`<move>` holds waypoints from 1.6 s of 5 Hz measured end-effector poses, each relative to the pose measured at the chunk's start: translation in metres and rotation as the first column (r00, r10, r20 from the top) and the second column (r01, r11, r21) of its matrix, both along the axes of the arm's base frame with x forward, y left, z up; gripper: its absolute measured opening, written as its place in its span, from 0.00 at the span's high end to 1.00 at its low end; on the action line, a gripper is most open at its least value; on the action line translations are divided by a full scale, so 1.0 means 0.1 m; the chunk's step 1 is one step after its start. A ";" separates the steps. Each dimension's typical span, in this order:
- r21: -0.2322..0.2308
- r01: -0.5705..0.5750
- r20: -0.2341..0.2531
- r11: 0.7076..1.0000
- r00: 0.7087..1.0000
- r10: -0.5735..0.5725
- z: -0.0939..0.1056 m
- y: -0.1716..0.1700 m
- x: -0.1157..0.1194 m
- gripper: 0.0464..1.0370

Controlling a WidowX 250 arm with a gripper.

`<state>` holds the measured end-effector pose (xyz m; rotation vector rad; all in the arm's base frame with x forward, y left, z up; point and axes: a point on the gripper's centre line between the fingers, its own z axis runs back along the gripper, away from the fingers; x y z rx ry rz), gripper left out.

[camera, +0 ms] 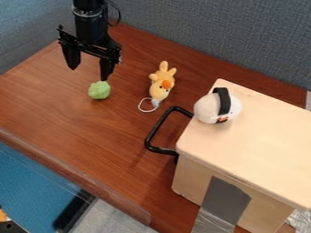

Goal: Moved the green thing

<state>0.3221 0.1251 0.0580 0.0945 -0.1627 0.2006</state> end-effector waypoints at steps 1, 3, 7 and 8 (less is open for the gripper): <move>-0.014 -0.005 -0.036 1.000 0.999 0.004 -0.13 -0.01 -0.02 0.04; -0.038 0.000 -0.071 0.999 0.998 -0.003 -0.38 -0.14 0.18 0.04; 0.023 -0.015 -0.167 1.000 0.986 0.019 -0.59 0.07 0.16 0.09; 0.012 -0.023 -0.166 1.000 0.986 0.025 -0.57 0.07 0.18 0.31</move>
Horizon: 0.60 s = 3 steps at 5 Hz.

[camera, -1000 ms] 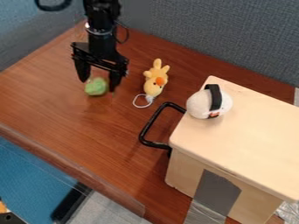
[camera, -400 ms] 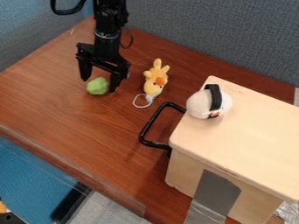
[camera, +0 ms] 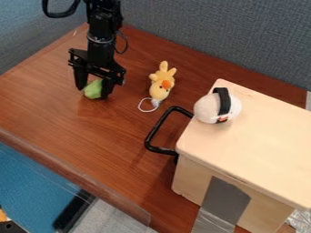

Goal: Moved the green thing

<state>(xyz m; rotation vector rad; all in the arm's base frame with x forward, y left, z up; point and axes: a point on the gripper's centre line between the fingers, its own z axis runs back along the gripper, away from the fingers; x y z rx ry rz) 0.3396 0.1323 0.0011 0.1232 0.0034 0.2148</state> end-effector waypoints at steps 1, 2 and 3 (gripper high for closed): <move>-0.008 -0.021 0.051 1.000 0.998 0.021 0.17 0.07 0.18 0.31; -0.031 -0.049 0.071 0.998 0.996 0.051 0.25 0.15 0.35 0.31; -0.039 -0.073 0.122 0.997 0.990 0.077 0.43 0.23 0.64 0.31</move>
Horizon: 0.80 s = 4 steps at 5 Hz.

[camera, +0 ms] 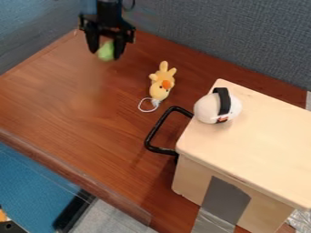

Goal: Moved the green thing

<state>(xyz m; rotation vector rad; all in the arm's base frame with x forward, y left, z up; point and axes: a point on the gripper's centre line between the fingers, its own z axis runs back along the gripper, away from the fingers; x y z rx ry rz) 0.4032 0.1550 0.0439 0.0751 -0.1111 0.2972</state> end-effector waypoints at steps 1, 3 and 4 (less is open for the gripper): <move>0.014 -0.010 -0.023 1.000 1.000 0.011 -0.09 0.08 0.13 0.31; 0.055 -0.043 -0.065 0.998 0.997 0.047 -0.27 0.32 0.06 0.25; 0.046 -0.047 -0.070 0.998 0.996 0.051 -0.29 0.30 0.05 0.04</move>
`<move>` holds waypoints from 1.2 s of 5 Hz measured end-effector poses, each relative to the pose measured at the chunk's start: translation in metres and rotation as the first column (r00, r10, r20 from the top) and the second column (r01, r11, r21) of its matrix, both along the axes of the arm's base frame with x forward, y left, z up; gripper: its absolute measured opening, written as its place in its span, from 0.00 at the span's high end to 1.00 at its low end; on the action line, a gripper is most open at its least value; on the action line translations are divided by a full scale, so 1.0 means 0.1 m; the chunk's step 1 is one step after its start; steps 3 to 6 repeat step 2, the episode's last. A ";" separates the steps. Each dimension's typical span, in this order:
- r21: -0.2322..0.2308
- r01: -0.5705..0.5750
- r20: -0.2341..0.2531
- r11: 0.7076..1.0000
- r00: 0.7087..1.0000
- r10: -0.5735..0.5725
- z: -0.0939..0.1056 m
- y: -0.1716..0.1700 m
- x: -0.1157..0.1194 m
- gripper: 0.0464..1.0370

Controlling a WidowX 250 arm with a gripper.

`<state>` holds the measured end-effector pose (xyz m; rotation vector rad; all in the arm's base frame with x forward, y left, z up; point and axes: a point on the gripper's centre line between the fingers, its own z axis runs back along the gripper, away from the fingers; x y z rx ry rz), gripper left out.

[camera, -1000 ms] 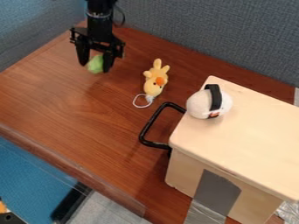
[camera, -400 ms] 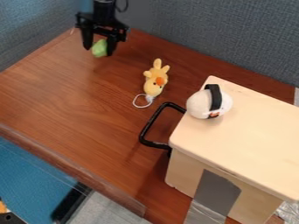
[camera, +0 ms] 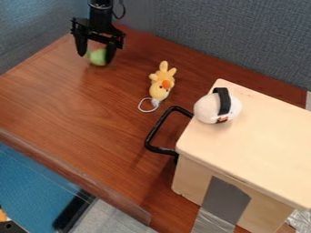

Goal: Moved the green thing

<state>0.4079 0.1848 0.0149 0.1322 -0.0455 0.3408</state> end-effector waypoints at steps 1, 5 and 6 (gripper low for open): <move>-0.013 -0.005 -0.010 1.000 1.000 0.005 0.03 -0.02 -0.02 0.03; -0.005 0.014 0.032 1.000 0.999 -0.014 0.42 -0.04 -0.02 0.04; -0.005 0.014 0.032 1.000 0.999 -0.014 0.42 -0.04 -0.02 0.04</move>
